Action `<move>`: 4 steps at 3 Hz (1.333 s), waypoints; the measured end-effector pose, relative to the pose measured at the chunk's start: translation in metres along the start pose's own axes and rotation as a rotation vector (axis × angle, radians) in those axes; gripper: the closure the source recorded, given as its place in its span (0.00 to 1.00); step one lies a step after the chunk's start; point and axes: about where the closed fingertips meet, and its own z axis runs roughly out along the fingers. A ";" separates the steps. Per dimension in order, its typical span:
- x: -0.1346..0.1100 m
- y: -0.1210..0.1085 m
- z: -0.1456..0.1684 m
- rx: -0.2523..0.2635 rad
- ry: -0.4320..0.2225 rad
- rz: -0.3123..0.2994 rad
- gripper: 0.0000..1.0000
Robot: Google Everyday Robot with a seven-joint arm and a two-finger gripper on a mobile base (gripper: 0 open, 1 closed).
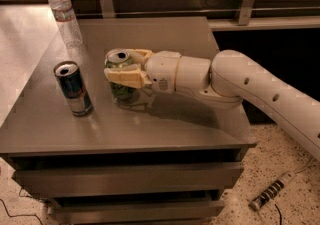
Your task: Move green can near redbull can
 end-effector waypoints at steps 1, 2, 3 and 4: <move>0.011 0.014 0.005 -0.016 -0.007 0.043 0.98; 0.009 0.014 0.007 -0.019 -0.007 0.037 0.68; 0.008 0.017 0.010 -0.025 -0.007 0.035 0.28; 0.008 0.018 0.011 -0.028 -0.007 0.034 0.06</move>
Offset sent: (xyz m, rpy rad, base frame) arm -0.0082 0.0062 -0.0090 0.0165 0.0292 0.0094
